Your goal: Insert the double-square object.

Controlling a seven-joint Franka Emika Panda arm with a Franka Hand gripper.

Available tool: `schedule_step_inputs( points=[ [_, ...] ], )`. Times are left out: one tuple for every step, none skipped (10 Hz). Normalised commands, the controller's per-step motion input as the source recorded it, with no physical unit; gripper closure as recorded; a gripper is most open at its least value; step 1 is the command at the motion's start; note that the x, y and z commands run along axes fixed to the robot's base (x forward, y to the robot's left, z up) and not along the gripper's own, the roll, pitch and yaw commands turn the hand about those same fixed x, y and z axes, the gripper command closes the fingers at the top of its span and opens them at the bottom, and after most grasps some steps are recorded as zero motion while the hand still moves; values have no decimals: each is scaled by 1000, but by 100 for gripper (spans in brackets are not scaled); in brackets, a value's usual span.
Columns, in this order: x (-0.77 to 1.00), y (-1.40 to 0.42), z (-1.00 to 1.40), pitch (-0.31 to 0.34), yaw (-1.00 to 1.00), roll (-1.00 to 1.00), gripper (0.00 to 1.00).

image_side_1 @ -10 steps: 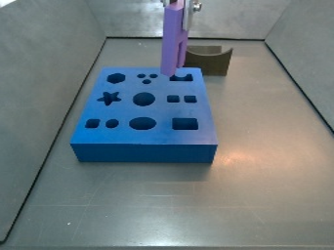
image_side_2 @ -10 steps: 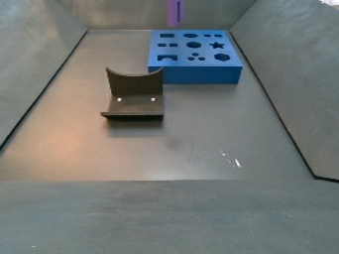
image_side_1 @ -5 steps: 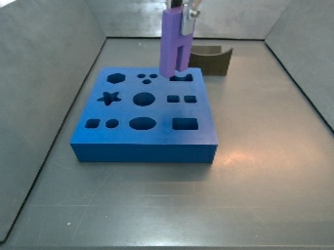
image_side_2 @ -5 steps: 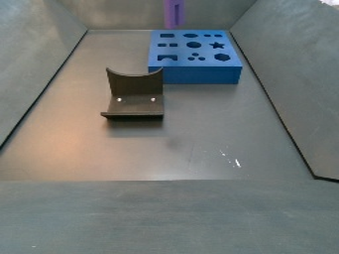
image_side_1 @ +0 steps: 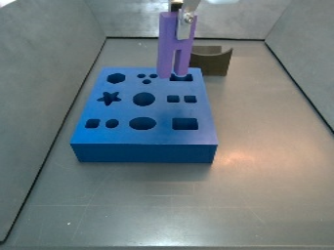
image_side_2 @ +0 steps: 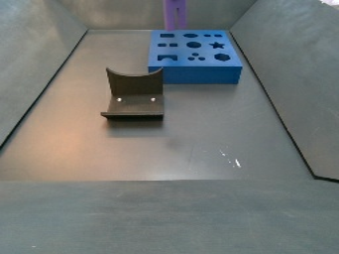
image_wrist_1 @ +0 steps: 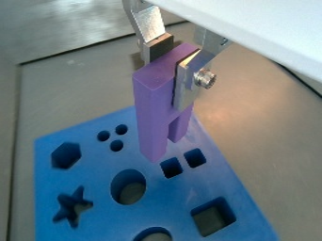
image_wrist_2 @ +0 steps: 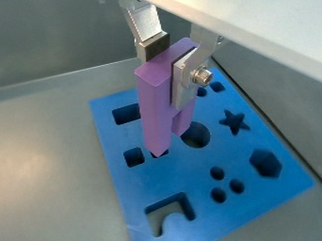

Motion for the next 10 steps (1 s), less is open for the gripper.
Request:
schedule_step_inputs(
  points=[
    [349,-71,-294,-14,-740,0,100],
    [203,-63,-354,0,-866,0,100],
    [169,-57,-366,0,-886,0,100],
    [277,-123,-383,0,-740,-37,100],
    [114,-189,-320,-3,-774,-49,100],
    [140,-100,-263,0,-657,-61,100],
    [0,0,-9,0,-117,-54,100],
    [0,71,-37,0,-60,-9,100],
    [6,0,-437,-53,-109,-50,100],
    [0,0,-603,-40,0,-167,100]
  ],
)
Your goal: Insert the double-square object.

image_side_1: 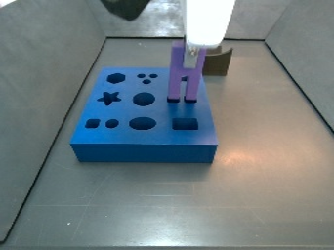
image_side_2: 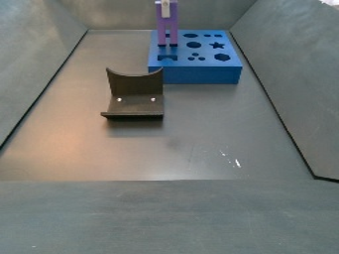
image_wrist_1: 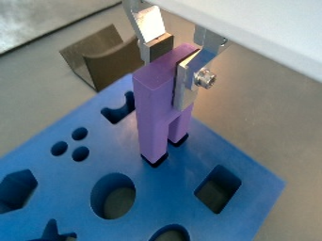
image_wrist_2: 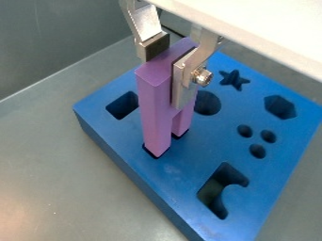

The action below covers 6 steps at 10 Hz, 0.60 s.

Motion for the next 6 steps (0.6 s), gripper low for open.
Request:
schedule_step_inputs(
  points=[
    [-63,0,-611,-57,43,-217,100],
    [-37,0,-591,-66,74,-247,100],
    [-31,0,-551,-97,40,-183,100],
    [-34,0,-466,-113,3,-103,100],
    [-29,0,-320,-63,0,-26,100],
    [0,3,0,0,-20,-17,100]
  ],
)
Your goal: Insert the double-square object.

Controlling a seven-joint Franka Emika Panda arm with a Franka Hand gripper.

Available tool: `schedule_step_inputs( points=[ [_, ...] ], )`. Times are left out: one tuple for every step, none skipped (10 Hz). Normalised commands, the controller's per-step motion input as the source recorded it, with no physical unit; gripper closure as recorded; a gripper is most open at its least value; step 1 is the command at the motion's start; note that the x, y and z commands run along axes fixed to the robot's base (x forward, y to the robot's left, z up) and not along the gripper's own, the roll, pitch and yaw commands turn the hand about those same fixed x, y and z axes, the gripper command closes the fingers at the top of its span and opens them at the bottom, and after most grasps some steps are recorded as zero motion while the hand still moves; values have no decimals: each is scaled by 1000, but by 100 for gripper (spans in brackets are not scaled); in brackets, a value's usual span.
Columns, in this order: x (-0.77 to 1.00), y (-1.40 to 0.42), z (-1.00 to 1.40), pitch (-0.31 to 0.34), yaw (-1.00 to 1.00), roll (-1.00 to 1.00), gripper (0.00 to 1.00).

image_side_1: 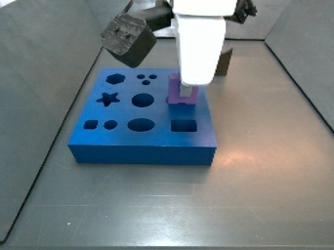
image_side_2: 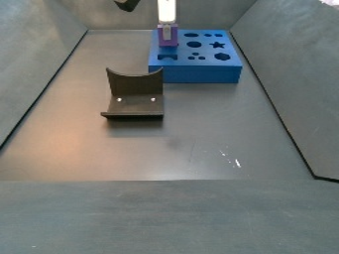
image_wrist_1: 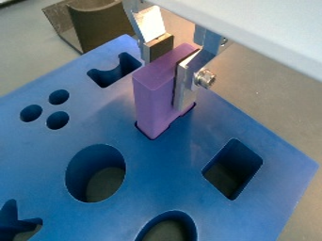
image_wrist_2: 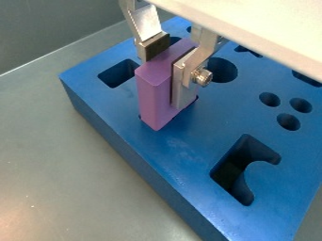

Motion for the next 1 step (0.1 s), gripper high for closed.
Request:
schedule_step_inputs(
  points=[
    [0,0,0,0,0,0,100]
  ],
)
